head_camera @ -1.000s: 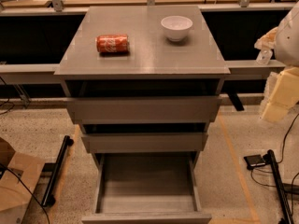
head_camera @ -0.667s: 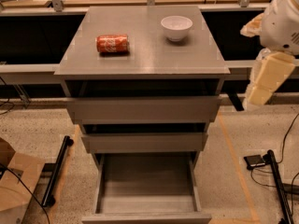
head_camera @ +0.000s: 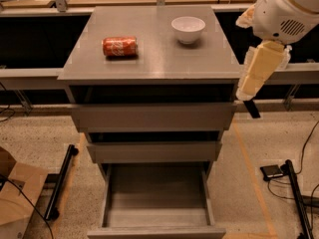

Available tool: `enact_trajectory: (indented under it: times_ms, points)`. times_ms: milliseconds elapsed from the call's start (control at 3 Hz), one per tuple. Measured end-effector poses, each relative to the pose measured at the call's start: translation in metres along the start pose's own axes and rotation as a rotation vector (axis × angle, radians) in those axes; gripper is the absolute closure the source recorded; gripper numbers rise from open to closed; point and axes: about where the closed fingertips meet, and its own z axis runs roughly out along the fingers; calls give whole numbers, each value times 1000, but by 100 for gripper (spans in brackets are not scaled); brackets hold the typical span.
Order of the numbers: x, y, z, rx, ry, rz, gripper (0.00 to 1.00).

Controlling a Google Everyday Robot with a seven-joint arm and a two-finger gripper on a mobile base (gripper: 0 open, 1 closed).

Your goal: Place coke can into bottom drawer

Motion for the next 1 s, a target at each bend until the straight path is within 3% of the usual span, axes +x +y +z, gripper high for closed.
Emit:
enact_trajectory:
  times_ms: [667, 1000]
  points:
    - [-60, -58, 36, 1, -55, -47, 0]
    - [-99, -86, 64, -30, -102, -80, 0]
